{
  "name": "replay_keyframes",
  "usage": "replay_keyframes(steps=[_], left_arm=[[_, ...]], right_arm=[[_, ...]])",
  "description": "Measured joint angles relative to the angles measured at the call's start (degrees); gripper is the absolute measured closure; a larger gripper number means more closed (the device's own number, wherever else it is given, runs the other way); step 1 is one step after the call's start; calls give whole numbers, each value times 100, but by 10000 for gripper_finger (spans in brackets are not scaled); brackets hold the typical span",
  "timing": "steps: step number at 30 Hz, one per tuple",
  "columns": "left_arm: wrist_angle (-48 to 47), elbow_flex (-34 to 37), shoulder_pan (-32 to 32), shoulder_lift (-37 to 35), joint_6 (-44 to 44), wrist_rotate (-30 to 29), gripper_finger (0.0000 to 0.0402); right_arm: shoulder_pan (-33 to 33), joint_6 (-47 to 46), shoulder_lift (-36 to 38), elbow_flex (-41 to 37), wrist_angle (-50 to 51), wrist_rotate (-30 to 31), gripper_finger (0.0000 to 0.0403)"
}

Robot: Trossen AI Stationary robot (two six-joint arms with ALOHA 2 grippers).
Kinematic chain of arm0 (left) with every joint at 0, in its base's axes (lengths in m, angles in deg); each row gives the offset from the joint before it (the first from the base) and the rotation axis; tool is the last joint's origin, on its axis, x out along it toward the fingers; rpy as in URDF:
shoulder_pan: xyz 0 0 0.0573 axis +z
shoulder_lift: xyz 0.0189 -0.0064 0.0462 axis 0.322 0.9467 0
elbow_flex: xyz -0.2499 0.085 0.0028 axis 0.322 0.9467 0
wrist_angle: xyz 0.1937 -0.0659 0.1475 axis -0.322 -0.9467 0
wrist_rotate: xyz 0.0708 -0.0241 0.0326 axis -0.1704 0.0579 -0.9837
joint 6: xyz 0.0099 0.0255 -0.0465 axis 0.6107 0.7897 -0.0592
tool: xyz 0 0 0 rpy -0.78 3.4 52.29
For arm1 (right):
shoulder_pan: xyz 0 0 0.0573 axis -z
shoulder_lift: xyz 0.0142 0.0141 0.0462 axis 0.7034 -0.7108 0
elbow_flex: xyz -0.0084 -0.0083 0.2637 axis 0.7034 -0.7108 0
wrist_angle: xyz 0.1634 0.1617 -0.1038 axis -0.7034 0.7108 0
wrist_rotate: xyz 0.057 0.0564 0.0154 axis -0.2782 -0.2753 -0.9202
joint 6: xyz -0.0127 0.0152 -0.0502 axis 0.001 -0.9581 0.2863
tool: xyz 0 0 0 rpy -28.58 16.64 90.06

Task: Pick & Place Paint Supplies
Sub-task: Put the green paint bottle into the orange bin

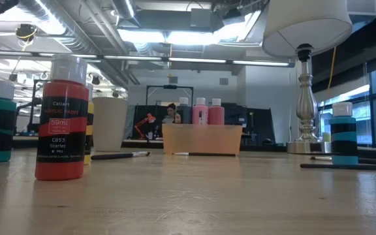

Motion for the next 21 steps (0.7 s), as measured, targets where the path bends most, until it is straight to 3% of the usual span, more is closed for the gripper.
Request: replay_keyframes(steps=[11,21], left_arm=[[-4,0,285,32,194,398,112],[-8,0,286,10,151,348,106]], right_arm=[[24,0,0,0,-37,13,263],[24,0,0,0,-1,9,263]])
